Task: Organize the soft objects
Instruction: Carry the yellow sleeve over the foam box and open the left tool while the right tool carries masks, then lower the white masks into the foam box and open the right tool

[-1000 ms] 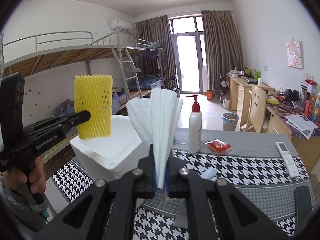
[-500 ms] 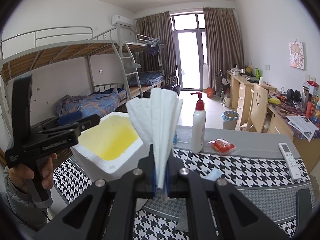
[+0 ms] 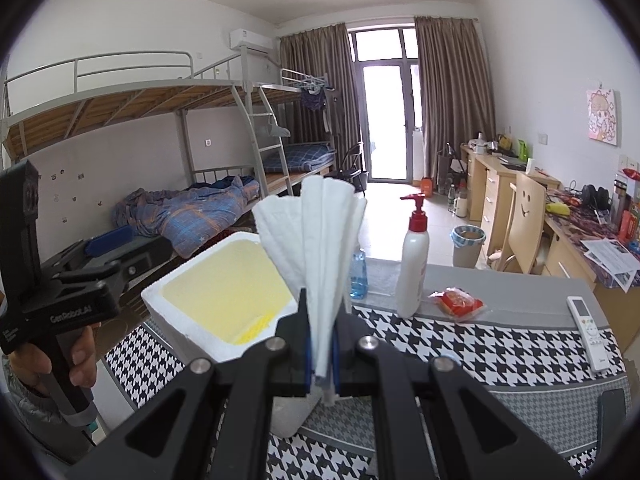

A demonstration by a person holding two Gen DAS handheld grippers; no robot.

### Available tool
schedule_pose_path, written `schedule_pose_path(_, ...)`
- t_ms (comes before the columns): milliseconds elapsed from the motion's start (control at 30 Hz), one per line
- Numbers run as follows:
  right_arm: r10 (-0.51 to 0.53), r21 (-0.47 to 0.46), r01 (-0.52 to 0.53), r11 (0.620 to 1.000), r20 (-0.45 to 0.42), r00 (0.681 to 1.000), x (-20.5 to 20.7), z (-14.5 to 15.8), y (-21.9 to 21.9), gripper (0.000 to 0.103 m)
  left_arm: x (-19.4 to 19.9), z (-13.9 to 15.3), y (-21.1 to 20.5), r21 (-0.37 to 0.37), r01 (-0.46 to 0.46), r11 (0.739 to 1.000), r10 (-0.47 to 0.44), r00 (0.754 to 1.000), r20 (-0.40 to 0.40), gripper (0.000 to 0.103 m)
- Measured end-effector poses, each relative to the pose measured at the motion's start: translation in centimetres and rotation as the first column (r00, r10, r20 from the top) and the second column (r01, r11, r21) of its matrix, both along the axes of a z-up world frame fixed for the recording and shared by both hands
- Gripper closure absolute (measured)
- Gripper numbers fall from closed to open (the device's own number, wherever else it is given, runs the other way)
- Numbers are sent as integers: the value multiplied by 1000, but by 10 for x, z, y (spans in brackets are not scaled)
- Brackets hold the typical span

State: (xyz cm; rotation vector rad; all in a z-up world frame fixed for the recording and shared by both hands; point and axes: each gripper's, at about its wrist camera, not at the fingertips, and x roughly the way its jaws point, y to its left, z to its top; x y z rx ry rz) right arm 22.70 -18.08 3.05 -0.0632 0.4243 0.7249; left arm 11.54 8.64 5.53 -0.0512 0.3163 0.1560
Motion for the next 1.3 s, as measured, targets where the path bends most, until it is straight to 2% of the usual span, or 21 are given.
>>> schedule_pose_path(67,7,-1,-7,1000,4,1000,-1,2,5,93,-2,1,5,0,-11,1000,11,1000,5,3)
schedule_pose_path(467,63,-18,-63,998,-6,998,-1,7,35,93,-15,1,21,-20,-51,998,52,998,24,1)
schedule_pose_path(600,75,-22,-76,997,-7,997,-1,8,43,93,-17,0,24,3,-69,998,69,997,24,1)
schedule_pose_path(900,105,-35,-106,994,-30,994,5,6,62,93,-29,-2,35,13,-86,996,85,996,34,1)
schedule_pose_path(1200,133,-59,-137,989,-66,989,11,3,80,93,-36,-9,49,-10,-132,991,132,991,38,1)
schedule_pose_path(1233,136,-63,-140,988,-67,988,11,3,82,91,-37,-10,50,-9,-137,991,137,990,38,1)
schedule_pose_path(1300,140,-70,-145,987,-71,988,12,3,86,79,-39,-10,53,-7,-148,989,148,988,37,1)
